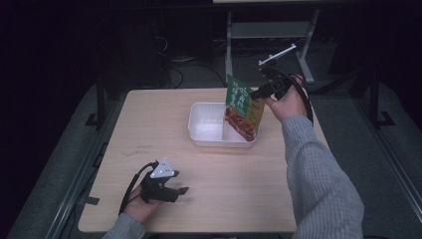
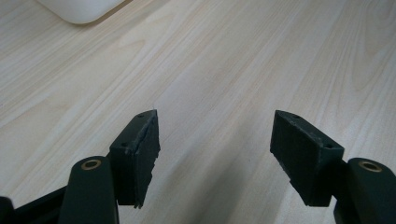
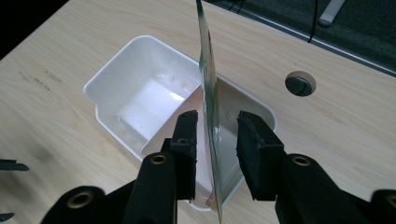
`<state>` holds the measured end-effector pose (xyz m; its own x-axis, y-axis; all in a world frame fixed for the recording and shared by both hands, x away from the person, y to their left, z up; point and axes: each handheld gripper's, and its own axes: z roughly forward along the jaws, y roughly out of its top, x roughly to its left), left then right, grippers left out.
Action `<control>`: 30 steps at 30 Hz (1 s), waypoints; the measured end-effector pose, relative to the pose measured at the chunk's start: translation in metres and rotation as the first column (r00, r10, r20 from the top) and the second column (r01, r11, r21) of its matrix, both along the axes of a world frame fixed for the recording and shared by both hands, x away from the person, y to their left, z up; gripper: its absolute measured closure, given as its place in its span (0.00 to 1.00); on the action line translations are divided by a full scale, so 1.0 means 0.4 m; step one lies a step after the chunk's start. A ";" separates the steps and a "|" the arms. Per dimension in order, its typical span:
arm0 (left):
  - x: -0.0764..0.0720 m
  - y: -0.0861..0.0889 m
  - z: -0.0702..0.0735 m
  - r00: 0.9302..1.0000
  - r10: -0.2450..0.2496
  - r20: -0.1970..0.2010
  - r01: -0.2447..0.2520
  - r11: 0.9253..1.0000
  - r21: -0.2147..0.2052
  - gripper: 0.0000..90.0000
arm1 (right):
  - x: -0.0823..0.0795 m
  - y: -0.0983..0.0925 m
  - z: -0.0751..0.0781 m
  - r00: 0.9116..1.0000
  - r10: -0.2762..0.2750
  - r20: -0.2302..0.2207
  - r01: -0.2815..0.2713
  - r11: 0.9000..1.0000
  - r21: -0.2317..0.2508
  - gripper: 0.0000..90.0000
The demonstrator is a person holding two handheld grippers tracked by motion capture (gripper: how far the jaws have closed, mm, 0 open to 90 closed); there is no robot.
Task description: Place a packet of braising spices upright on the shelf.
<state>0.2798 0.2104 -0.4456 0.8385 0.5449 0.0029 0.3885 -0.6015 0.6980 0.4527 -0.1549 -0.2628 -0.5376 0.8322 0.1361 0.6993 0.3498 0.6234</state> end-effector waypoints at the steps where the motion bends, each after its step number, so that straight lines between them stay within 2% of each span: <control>1: 0.000 0.000 0.000 1.000 0.000 0.000 0.000 1.000 0.001 0.36 | -0.004 -0.005 0.000 1.000 0.002 0.001 -0.002 1.000 0.006 0.74; 16: 0.001 -0.001 -0.003 1.000 0.003 -0.002 -0.003 1.000 0.003 0.36 | -0.068 -0.078 -0.015 1.000 0.012 0.008 -0.013 0.997 0.082 0.63; 20: 0.001 0.000 -0.003 1.000 0.005 -0.002 -0.005 1.000 0.003 0.36 | -0.081 -0.088 -0.022 1.000 0.016 0.007 -0.016 0.996 0.089 0.61; 30: 0.001 0.001 -0.004 1.000 0.008 -0.003 -0.008 1.000 0.005 0.36 | -0.129 -0.132 -0.070 1.000 0.013 -0.002 -0.012 0.992 0.127 0.57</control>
